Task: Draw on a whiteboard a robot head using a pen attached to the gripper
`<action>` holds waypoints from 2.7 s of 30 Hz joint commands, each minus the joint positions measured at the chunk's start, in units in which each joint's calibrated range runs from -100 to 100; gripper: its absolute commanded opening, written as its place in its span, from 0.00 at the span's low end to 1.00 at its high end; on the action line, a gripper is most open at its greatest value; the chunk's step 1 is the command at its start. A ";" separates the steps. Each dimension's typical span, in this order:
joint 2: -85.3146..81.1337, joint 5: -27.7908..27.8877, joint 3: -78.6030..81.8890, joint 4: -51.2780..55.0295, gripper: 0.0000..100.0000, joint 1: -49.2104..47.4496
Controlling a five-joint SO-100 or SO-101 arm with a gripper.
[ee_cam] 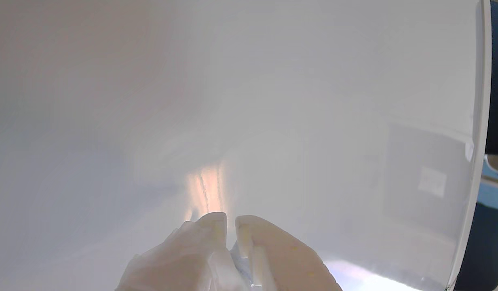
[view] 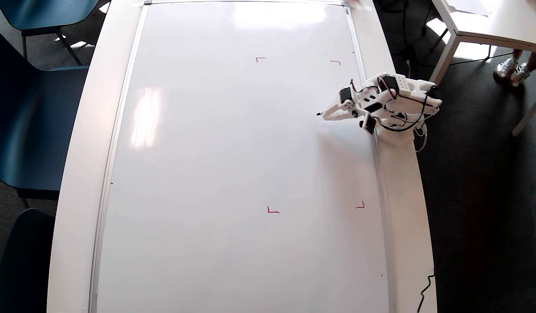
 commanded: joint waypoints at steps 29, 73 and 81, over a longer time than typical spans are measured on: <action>74.28 -0.15 -101.58 31.96 0.01 -17.36; 133.15 52.77 -134.72 17.80 0.01 -26.50; 136.84 53.84 -135.45 11.19 0.01 -25.61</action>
